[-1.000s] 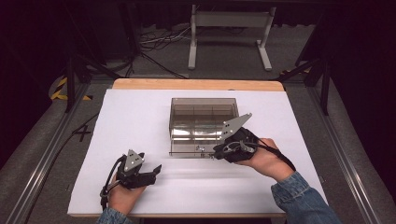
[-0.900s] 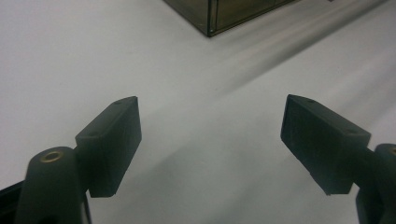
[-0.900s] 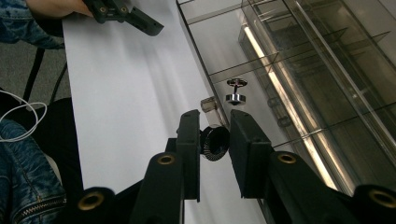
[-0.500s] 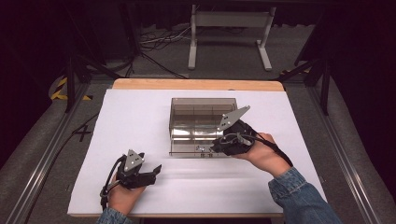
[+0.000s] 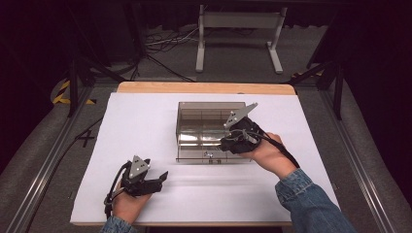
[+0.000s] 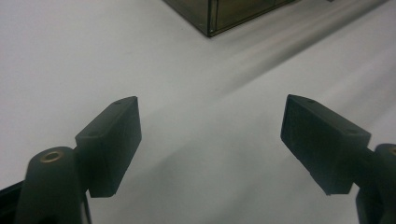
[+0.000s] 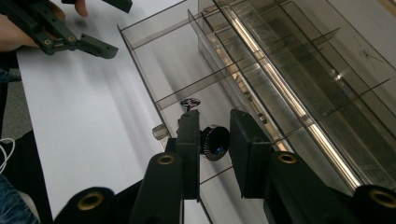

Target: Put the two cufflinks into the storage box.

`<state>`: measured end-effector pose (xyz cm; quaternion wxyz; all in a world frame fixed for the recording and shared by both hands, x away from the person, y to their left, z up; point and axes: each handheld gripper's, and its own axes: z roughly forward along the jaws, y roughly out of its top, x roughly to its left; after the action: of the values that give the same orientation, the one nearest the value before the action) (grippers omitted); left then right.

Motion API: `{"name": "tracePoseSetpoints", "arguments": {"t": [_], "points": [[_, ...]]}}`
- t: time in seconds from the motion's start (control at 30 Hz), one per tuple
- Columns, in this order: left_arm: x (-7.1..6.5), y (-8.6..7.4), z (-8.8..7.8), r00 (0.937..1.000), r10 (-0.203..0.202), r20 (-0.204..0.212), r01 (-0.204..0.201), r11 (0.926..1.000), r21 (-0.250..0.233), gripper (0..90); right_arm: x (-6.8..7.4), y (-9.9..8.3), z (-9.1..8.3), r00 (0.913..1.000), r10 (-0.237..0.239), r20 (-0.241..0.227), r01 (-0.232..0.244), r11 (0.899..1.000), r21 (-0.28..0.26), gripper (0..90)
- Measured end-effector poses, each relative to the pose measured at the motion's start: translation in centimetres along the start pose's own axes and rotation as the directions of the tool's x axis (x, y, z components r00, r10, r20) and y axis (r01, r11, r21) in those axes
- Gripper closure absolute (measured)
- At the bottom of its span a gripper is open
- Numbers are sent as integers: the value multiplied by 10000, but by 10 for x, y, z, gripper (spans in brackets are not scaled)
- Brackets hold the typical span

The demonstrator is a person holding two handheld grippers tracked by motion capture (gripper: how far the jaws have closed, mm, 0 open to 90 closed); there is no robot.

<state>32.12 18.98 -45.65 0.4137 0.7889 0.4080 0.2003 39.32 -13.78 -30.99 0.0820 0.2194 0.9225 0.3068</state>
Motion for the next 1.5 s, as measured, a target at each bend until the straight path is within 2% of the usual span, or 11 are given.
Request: {"name": "tracePoseSetpoints", "arguments": {"t": [0.33,0.6,1.5], "points": [[0,0,0,10000,4,10,-4,10000,-7,209,-5,2,5,9993,312,209,-312,9995,-9,741],[0,0,0,10000,14,8,-14,10000,-9,209,-11,3,8,9967,747,325,-744,9972,-111,741],[0,0,0,10000,42,25,-42,10000,-1,209,-9,-2,35,9964,760,370,-786,9941,749,740]]}}
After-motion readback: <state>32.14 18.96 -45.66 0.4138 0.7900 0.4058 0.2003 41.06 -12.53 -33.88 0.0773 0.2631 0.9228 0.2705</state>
